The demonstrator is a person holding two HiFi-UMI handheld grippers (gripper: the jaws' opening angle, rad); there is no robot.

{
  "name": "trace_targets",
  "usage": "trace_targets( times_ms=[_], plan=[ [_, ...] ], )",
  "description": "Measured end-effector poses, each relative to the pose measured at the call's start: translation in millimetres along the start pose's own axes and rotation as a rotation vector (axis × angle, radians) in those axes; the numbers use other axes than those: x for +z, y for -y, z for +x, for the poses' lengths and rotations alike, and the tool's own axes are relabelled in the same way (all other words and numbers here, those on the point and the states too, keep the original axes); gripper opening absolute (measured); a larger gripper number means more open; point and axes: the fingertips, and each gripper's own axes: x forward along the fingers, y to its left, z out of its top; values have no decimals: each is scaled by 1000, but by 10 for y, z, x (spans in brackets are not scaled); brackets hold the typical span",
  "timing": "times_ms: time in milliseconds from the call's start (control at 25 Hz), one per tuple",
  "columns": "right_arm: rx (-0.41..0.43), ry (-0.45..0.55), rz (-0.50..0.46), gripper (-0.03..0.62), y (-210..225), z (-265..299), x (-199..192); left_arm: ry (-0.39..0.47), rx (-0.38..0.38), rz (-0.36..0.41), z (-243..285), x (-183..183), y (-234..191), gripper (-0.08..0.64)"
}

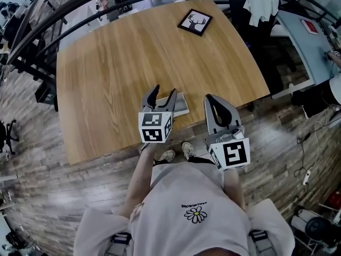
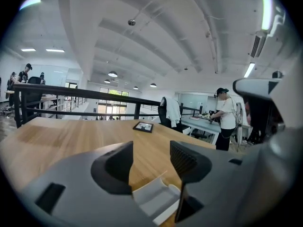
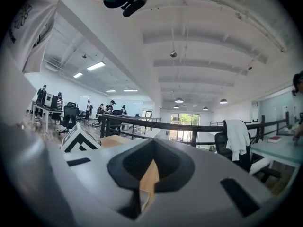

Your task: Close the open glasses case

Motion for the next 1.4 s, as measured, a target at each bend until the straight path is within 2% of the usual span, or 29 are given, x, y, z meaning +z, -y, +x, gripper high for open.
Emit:
trace_targets(
  times_ms=[240, 680, 1120, 1400],
  plan=[
    [-36, -31, -1, 8, 70, -110, -68, -110, -9, -49, 146, -465, -25, 241],
    [-78, -54, -11, 8, 121, -197, -91, -222, -27, -108, 294, -847, -77, 241],
    [-78, -67, -23, 8, 113, -198, -98, -258, -31, -113, 315, -981, -53, 239],
    [-56, -64, -20, 8, 62, -166, -99, -275, -37, -71, 270, -1007, 1, 238]
  ],
)
